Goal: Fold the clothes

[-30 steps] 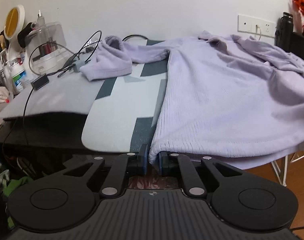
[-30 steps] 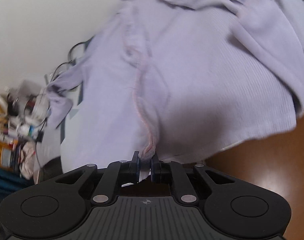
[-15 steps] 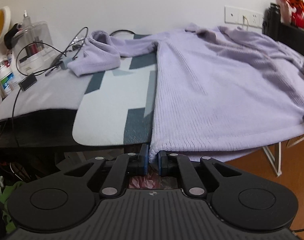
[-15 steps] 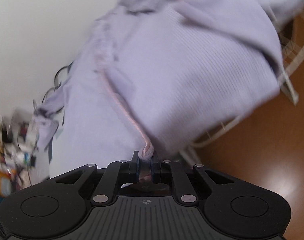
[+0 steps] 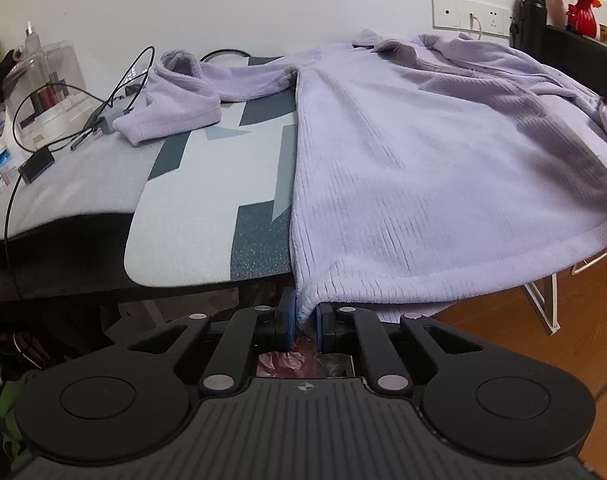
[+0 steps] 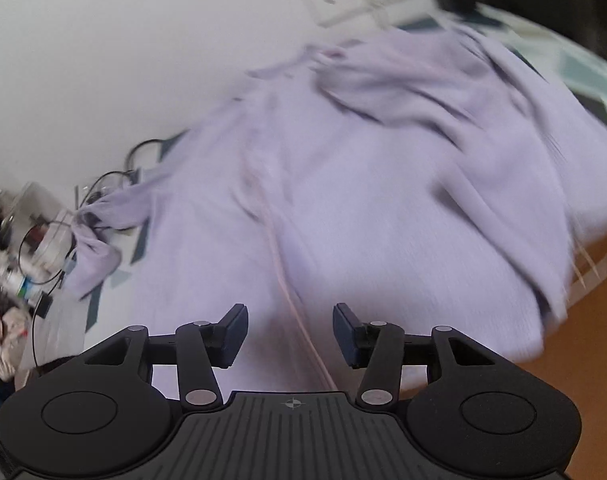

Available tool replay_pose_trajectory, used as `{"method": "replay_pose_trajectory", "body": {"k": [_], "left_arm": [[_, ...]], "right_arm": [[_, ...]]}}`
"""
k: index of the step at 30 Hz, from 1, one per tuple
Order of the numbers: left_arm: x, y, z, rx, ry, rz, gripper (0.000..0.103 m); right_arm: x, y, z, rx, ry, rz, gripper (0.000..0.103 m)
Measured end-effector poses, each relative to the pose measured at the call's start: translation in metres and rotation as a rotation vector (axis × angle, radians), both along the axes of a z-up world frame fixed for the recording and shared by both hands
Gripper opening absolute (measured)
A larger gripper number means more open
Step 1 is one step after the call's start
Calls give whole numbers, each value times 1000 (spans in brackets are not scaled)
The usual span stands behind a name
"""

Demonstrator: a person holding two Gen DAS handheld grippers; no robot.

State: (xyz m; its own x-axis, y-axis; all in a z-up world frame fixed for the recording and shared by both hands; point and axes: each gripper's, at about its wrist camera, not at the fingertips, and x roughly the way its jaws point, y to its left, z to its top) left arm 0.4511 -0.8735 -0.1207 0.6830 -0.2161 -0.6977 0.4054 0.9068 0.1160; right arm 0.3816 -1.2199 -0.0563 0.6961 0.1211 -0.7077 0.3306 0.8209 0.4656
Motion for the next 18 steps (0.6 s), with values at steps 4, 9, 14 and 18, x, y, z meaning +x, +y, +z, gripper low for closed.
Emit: {"method": "replay_pose_trajectory", "body": {"k": [4,9,14,18], "left_arm": [[-3,4,6,3,72,-8,63],[-20,22,40,-92,195,-19,69],[-26,9,90,-193,160,84,69],[-14,-57,105,-141,85,146,69]], "right_arm": [[54,-2,7,30,0,29,45],[97,-11,15,130,-5,78,46],[138,-29,21,128,27,187,73],[171,-64,34,155,-4,312,73]]}}
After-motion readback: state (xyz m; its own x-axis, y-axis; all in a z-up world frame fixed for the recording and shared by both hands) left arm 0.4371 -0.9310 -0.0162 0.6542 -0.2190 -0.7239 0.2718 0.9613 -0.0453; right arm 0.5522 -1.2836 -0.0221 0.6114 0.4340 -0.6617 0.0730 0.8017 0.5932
